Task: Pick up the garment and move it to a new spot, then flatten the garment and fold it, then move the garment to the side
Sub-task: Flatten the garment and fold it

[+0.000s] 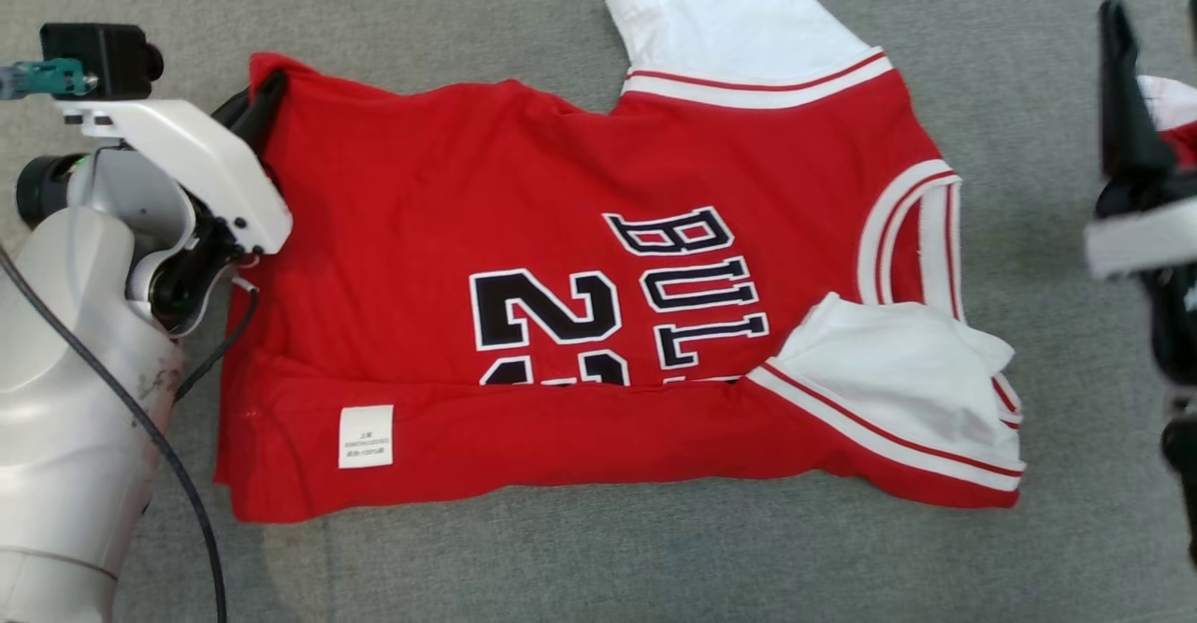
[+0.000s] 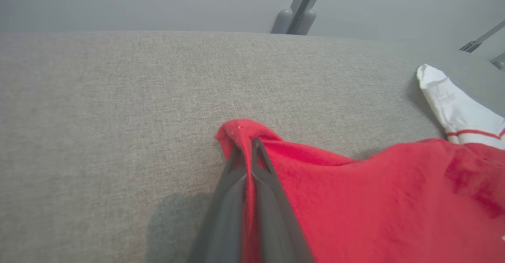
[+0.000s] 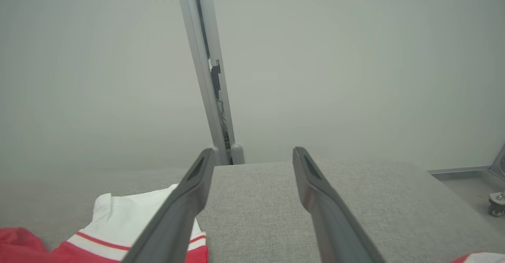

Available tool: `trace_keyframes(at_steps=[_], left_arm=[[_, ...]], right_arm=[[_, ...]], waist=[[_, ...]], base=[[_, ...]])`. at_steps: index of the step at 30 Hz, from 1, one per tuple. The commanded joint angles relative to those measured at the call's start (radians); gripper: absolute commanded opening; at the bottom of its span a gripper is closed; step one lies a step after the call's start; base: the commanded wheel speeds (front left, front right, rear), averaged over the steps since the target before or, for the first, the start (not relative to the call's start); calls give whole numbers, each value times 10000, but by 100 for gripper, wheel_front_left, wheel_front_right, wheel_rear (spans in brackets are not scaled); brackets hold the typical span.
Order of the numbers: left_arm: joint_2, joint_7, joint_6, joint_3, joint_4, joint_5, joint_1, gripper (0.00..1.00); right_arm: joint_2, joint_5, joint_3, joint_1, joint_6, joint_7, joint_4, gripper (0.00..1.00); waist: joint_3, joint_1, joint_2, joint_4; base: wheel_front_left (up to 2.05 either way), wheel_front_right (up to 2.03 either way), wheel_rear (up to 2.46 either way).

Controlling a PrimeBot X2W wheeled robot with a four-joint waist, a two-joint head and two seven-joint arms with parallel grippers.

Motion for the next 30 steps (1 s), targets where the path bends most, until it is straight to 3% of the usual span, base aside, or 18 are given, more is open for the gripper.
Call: trace_keyframes(at_steps=[1,6,13,19,25,26,30], left_arm=[[-139,-133,-30,-127,-104,31,-336,0],[-503,-327,-22,-396,-223,52,-660,0],[-1028,-544,-33,-895,-268,7,-1052,0],[-1261,-740,-34,-1296,-226,-204,-1238,0],[-1306,-885,-34,-1533,-169,-459,-1331,0],[-1279,-951,-36,-1590,-219,-635,-1305,0],[-1080,-1146,-36,-1611,-309,-932,-1278,0]], right_arm=[[-524,348,334,-1203,2,230,909,100],[-1164,841,1533,-3155,2,742,2648,100],[-1476,1353,3685,-5165,2,1443,4719,100],[-1584,1905,5170,-6104,0,1876,6087,100],[-1769,2516,6204,-6514,0,2194,6671,100],[-1778,2886,6482,-6565,0,2172,6766,0],[-2006,3413,6773,-6816,0,1545,6778,0]], waist=[[325,0,0,482],[760,0,0,1099],[1152,0,0,1807],[1332,0,0,2227],[1376,0,0,2379],[1352,0,0,2387],[1235,0,0,2316]], base=[[0,0,0],[0,0,0],[0,0,0],[0,0,0],[0,0,0],[0,0,0],[0,0,0]])
